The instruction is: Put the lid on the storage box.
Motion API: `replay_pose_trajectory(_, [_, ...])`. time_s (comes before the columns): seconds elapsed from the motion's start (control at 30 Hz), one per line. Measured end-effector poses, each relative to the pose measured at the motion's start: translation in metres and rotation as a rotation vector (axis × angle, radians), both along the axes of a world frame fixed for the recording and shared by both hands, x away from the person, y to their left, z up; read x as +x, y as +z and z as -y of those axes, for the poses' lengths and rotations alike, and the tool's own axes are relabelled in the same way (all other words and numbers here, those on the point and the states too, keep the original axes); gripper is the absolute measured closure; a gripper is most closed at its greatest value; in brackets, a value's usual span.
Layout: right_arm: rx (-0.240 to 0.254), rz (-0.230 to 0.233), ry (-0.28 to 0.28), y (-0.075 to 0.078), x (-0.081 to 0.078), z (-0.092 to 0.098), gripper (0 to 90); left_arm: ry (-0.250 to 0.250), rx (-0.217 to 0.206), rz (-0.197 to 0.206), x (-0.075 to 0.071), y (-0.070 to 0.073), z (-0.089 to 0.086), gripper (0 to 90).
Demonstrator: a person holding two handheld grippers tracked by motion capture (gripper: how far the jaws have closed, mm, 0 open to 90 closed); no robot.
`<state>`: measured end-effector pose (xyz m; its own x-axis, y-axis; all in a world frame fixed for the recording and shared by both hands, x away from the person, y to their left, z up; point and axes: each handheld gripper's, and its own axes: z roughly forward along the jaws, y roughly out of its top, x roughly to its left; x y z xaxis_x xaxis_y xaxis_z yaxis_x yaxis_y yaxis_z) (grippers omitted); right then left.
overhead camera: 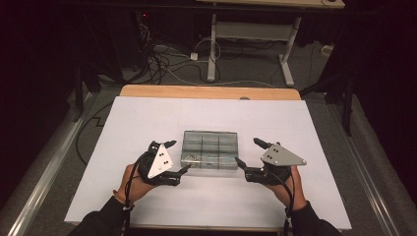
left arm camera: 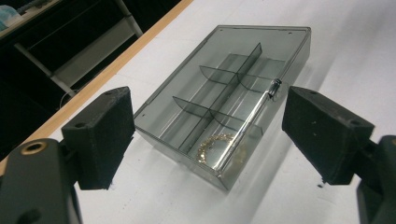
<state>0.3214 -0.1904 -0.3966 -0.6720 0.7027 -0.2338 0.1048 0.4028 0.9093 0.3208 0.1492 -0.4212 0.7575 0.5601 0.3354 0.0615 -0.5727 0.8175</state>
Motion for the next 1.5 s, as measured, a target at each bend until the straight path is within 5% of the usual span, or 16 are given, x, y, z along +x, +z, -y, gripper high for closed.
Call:
replay_pose_trajectory(0.77, [-0.053, 0.038, -0.013, -0.006, -0.019, 0.012, 20.2, -0.001, 0.009, 0.029, -0.017, -0.002, -0.016, 15.8])
replay_pose_trajectory(1.5, [-0.056, 0.049, -0.036, -0.023, -0.035, 0.033, 20.4, 0.034, 0.038, 0.048, -0.03, -0.016, -0.034, 15.8])
